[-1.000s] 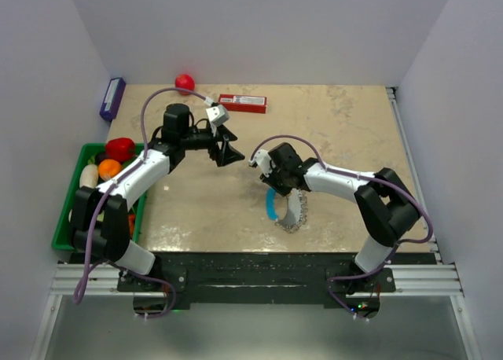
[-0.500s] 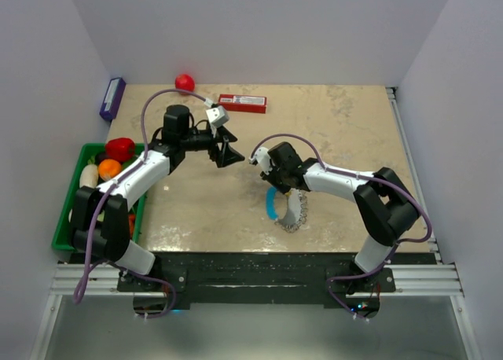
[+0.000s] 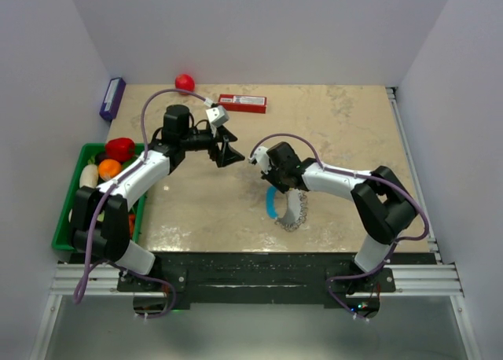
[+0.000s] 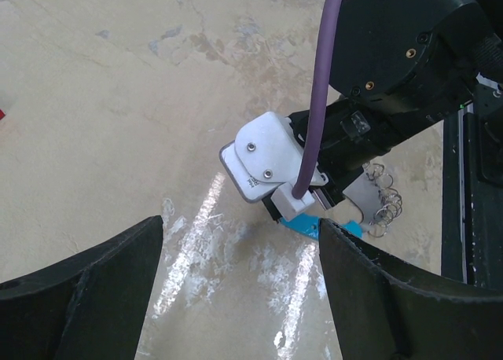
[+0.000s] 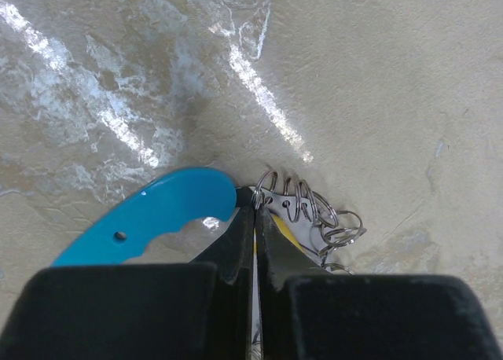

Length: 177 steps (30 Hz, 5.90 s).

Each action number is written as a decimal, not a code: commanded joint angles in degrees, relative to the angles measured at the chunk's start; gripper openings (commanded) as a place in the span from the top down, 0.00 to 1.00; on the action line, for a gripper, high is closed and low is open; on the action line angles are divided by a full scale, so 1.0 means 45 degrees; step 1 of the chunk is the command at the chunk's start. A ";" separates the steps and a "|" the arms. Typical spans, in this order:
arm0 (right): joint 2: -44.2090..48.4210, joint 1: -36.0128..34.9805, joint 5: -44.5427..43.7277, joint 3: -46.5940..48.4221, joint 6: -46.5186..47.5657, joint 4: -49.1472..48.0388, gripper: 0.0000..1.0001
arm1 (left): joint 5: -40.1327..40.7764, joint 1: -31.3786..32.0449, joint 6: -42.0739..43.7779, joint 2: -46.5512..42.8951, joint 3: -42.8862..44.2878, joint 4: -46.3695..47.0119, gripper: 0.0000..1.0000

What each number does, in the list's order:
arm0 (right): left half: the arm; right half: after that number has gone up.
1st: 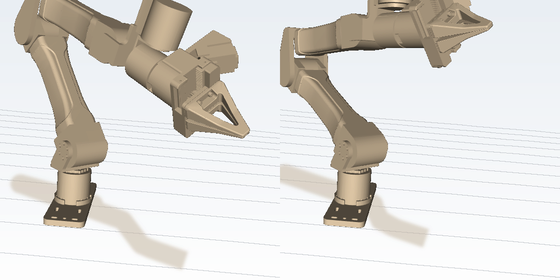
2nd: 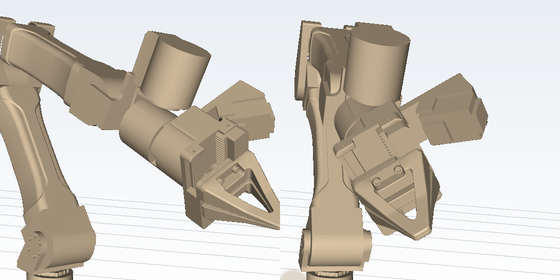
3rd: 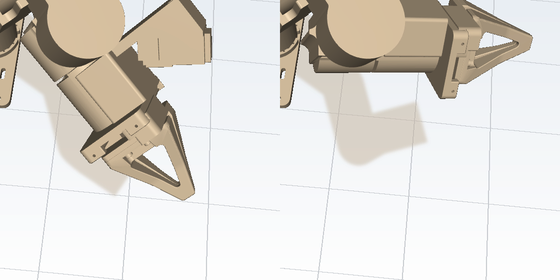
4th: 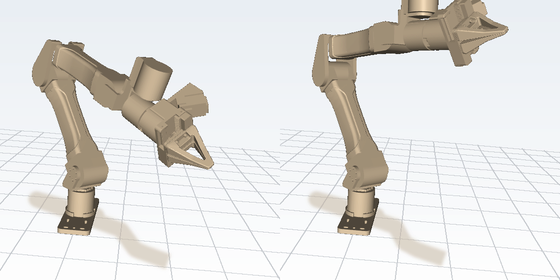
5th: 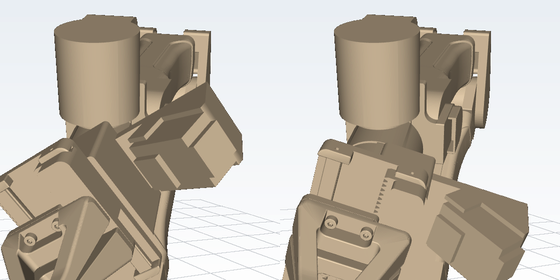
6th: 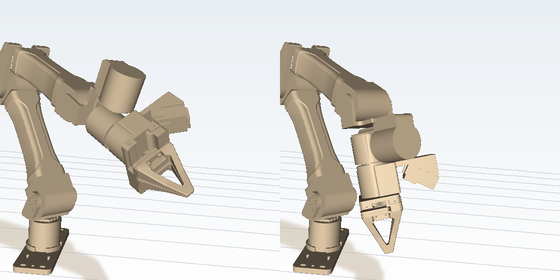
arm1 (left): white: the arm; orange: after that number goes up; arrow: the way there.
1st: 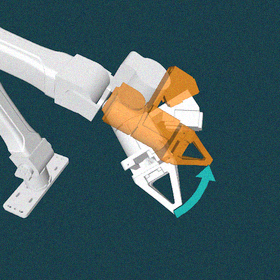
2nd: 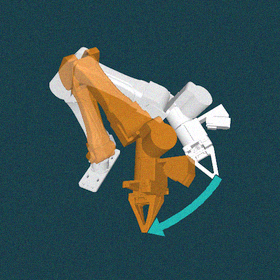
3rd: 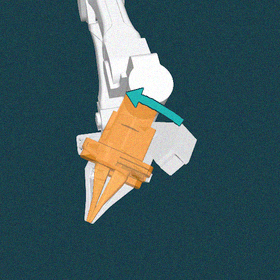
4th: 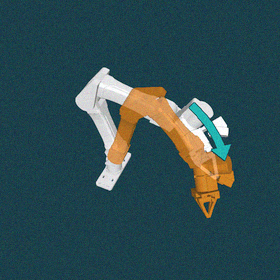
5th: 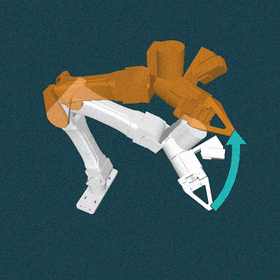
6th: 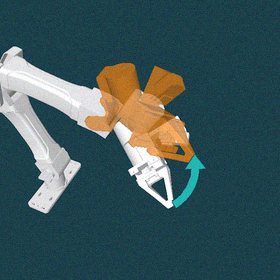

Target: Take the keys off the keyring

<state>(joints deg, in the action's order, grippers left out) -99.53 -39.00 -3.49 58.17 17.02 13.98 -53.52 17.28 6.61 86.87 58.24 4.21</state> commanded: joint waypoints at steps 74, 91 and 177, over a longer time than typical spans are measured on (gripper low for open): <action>0.6453 0.2359 0.7277 0.0901 0.3582 0.2284 1.00 | -0.2150 0.3192 -0.2895 0.2063 0.2058 0.2326 0.36; 0.6511 0.3062 0.8567 0.0628 0.3328 0.1933 1.00 | -0.2932 0.3465 -0.3384 0.3137 0.2214 0.2484 0.57; 0.7097 0.3511 0.8352 -0.0095 0.3055 0.1405 1.00 | -0.1819 0.3934 -0.2485 0.3742 0.2976 0.1311 0.57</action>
<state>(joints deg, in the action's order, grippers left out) -69.56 -23.49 32.56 57.63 31.05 23.11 -60.27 34.54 -5.13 103.26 69.97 8.54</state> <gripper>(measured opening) 0.009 0.429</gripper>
